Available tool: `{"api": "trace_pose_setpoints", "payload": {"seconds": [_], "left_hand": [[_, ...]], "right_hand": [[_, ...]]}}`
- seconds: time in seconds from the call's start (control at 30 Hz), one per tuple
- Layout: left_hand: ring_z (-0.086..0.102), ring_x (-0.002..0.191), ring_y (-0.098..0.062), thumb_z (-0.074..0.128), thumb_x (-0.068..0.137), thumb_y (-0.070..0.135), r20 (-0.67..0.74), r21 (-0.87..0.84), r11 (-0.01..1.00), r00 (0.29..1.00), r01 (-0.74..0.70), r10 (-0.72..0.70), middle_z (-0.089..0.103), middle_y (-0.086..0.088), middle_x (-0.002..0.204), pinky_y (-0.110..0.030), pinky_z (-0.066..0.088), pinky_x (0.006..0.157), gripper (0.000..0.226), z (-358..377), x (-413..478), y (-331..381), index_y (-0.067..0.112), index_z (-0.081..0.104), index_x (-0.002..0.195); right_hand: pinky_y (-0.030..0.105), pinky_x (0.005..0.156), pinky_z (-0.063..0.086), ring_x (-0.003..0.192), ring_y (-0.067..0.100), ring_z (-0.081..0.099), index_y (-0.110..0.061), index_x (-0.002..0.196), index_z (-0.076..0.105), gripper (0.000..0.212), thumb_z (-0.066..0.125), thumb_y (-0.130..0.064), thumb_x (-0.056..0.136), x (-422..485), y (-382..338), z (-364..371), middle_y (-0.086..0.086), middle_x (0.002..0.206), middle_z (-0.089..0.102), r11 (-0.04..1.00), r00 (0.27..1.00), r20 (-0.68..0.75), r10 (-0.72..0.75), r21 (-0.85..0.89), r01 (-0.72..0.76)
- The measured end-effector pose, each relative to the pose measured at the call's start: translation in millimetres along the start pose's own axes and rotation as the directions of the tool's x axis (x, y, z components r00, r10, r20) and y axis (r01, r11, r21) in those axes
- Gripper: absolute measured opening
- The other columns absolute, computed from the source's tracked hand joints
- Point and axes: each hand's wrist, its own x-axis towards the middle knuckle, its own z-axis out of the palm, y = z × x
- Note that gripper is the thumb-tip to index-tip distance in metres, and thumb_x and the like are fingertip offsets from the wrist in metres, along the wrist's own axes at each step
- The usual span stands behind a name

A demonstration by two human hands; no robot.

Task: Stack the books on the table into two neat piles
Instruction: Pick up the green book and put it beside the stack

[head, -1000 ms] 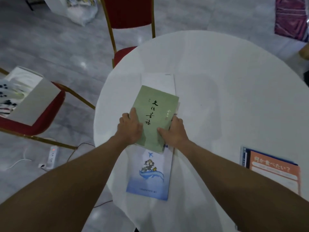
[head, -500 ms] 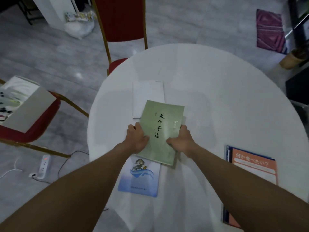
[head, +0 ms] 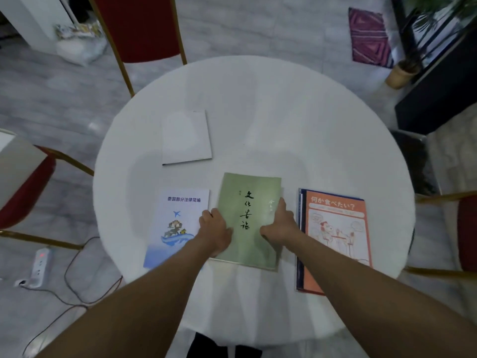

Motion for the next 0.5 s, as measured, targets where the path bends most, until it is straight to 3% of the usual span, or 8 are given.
{"api": "trace_pose_setpoints", "payload": {"seconds": [0.1, 0.3, 0.5], "left_hand": [[0.033, 0.13, -0.038, 0.048, 0.1, 0.031, 0.01, 0.024, 1.0, 1.0, 0.012, -0.012, 0.028, -0.024, 0.14, -0.04, 0.031, 0.109, 0.058, 4.4, -3.4, 1.8, -0.007, 0.027, 0.138], [0.034, 0.129, -0.038, 0.045, 0.1, 0.033, 0.046, 0.084, 0.996, 0.999, 0.02, -0.024, 0.028, -0.025, 0.14, -0.04, 0.031, 0.109, 0.06, 3.6, -1.1, -1.4, -0.008, 0.025, 0.139], [0.034, 0.129, -0.035, 0.049, 0.098, 0.037, 0.057, 0.116, 0.993, 0.998, -0.021, 0.015, 0.031, -0.022, 0.138, -0.041, 0.036, 0.105, 0.06, -4.5, 2.1, -6.5, -0.005, 0.03, 0.136]], "right_hand": [[0.043, 0.104, 0.049, 0.131, 0.037, 0.045, -0.019, 0.159, 0.0, 0.099, 0.065, -0.011, 0.085, -0.4, 4.1, 0.3, 0.019, 0.153, 0.026, 0.997, 0.999, 0.036, 0.027, -0.077, -0.024], [0.041, 0.104, 0.048, 0.129, 0.036, 0.044, -0.007, 0.15, 0.018, 0.08, 0.065, -0.013, 0.086, 0.9, 6.1, 5.5, 0.019, 0.147, 0.028, 0.988, 0.998, 0.044, 0.04, -0.154, -0.033], [0.041, 0.115, 0.038, 0.139, 0.036, 0.034, 0.004, 0.156, 0.004, 0.099, 0.07, -0.016, 0.084, 4.9, 3.2, 5.7, 0.021, 0.153, 0.023, 0.982, 1.0, 0.028, 0.008, -0.186, -0.003]]}}
